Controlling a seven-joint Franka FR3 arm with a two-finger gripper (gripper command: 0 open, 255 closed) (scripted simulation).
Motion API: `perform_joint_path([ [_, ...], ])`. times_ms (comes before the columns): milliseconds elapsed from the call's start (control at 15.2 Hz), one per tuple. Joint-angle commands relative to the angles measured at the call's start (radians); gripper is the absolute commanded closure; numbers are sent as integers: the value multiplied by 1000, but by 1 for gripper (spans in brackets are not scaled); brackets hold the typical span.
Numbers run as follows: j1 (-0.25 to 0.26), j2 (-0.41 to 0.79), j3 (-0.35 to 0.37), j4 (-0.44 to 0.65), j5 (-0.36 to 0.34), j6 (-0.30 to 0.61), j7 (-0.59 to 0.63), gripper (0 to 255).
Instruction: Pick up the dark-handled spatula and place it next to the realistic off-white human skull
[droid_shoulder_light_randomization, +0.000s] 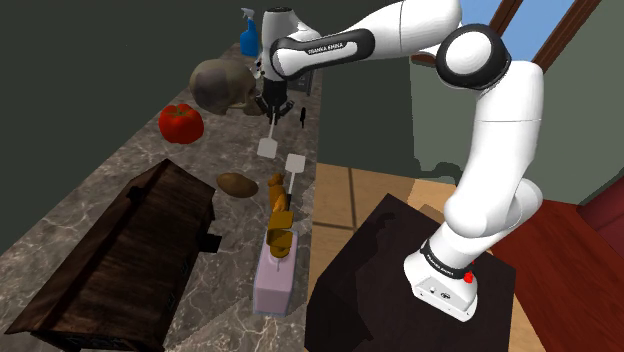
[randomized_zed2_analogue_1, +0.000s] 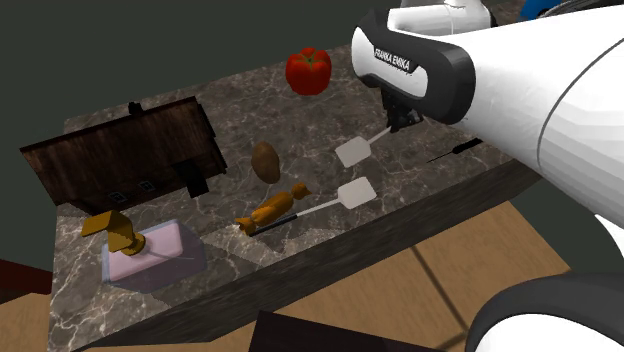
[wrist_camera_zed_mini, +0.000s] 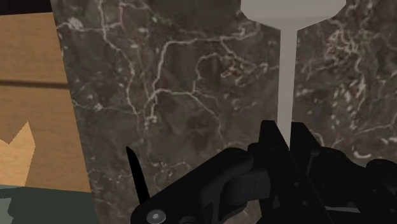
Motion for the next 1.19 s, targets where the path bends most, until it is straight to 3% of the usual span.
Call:
perform_joint_path([
  [0, 2, 10, -4, -11, -7, 20, 6, 255],
  [330, 7, 37, -17, -41, -28, 73, 21, 255],
  [858, 7, 37, -17, -41, -28, 73, 21, 255],
  [924, 7, 37, -17, -41, -28, 73, 21, 0],
  [1122, 7, 37, -17, -41, -28, 73, 21, 0],
])
